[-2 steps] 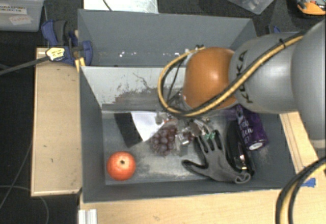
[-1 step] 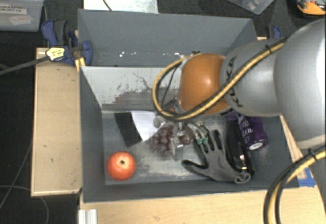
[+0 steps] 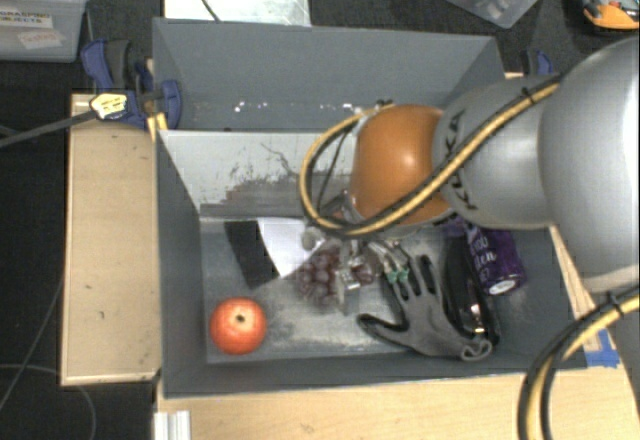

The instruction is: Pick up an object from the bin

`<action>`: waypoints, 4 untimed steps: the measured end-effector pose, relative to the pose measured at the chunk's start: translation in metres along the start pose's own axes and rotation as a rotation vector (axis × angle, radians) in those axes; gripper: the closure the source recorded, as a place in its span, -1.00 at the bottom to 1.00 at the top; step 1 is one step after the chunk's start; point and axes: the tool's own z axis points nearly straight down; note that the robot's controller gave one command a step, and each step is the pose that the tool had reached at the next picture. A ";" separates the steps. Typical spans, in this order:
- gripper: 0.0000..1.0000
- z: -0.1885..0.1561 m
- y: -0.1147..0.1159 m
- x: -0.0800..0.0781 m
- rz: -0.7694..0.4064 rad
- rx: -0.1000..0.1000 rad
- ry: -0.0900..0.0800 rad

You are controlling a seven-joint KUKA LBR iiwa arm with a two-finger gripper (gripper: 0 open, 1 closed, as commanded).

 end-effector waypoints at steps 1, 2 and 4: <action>1.00 0.004 0.013 -0.016 0.038 -0.002 -0.010; 1.00 0.004 0.013 -0.016 0.039 -0.003 -0.010; 1.00 -0.002 0.019 -0.012 0.027 -0.003 -0.012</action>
Offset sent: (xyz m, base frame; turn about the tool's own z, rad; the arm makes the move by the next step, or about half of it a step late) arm 0.0000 0.0000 0.0000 0.0000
